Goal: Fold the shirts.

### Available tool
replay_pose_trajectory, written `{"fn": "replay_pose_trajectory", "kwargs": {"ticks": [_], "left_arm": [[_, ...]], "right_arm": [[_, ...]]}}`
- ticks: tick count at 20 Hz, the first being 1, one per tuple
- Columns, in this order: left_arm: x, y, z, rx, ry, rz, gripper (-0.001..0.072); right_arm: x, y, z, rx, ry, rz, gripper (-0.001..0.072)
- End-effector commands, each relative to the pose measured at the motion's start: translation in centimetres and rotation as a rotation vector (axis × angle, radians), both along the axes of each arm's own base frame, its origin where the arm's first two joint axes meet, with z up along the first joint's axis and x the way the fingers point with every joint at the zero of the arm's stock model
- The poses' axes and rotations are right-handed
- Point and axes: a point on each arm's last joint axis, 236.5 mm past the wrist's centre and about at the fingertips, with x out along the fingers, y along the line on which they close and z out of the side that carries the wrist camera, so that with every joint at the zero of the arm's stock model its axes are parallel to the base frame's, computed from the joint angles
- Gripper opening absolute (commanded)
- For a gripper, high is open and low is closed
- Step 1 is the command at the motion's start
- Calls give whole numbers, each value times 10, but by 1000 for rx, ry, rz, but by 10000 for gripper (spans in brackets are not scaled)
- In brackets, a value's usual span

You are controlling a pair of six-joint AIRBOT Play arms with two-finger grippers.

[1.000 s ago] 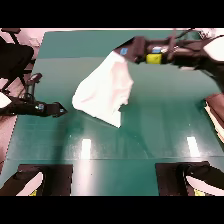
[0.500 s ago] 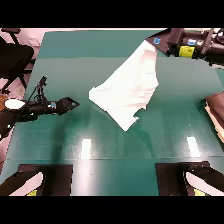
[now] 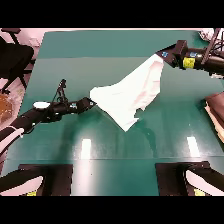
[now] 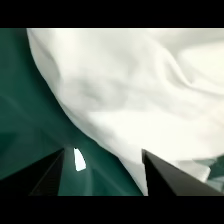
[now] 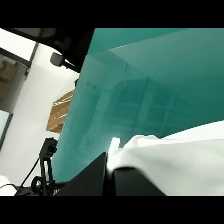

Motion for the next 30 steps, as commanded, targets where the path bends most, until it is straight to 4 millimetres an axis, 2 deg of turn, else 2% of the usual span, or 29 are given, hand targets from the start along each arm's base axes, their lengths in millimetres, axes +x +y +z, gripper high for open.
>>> {"fn": "replay_pose_trajectory", "kwargs": {"ticks": [1,3,8,10,13,16,18,20,21,23,25,26,27,28,30], "left_arm": [[33,13,-14,89,-38,151,569],[50,10,-14,95,-47,161,570],[76,-29,-14,24,-28,47,551],[77,-33,-8,36,-55,10,34],[76,-32,14,70,-141,-56,22],[79,-9,65,78,-253,-49,22],[79,19,115,123,-381,-20,22],[74,49,177,154,-527,37,21],[67,61,213,162,-607,59,22],[44,71,283,187,-770,69,22],[14,70,345,251,-945,31,22],[1,66,368,259,-1004,8,22],[-10,62,385,256,-1039,-20,23],[-17,57,390,250,-1049,-48,23],[-26,47,380,244,-1015,-119,22]], "right_arm": [[-2,-1,-6,3,19,4,16],[-3,0,-7,3,23,12,16],[-4,1,-7,2,24,14,16],[-4,1,-7,2,24,14,16],[-4,0,-7,2,24,13,16],[-4,5,2,44,19,20,16],[-9,15,22,122,-24,58,16],[-15,25,52,232,-84,105,16],[-17,27,66,287,-111,118,16],[-22,31,83,352,-144,145,16],[-29,35,86,351,-164,183,15],[-33,37,85,341,-170,203,16],[-37,39,84,331,-172,222,15],[-41,41,83,330,-169,241,16],[-48,43,83,305,-181,261,15]]}}
